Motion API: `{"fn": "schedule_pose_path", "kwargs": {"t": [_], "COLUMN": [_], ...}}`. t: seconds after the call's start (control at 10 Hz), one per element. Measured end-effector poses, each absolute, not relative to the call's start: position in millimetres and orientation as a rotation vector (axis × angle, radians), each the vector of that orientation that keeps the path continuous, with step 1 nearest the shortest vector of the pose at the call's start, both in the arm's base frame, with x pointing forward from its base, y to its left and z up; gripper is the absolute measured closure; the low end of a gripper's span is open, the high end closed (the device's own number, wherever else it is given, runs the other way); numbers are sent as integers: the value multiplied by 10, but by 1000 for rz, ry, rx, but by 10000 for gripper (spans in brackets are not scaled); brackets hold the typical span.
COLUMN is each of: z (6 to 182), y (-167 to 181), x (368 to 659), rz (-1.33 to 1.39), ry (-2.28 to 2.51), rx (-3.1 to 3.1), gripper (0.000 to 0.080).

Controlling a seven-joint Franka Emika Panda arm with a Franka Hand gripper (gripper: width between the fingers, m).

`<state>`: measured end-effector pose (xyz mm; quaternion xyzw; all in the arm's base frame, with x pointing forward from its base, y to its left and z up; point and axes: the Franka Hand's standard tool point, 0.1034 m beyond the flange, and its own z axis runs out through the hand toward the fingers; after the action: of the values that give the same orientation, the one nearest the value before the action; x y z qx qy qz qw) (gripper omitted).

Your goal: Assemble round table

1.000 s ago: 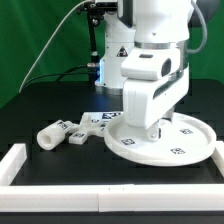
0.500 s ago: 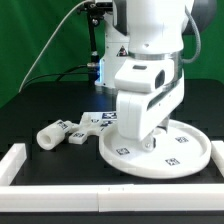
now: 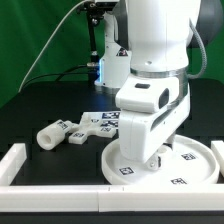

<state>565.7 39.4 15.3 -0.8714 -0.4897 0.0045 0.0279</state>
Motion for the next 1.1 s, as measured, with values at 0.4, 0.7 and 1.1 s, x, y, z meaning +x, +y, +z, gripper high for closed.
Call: {"fn": "schedule_pose_path", "kwargs": {"t": [0.4, 0.7, 1.1], "z": [160, 145, 126], "y": [387, 416, 413], "x": [5661, 5671, 5666], "rz": [73, 63, 39], "ry": [-1492, -1482, -1468], "rx": [-2675, -2688, -2706], "gripper": [394, 393, 393]}}
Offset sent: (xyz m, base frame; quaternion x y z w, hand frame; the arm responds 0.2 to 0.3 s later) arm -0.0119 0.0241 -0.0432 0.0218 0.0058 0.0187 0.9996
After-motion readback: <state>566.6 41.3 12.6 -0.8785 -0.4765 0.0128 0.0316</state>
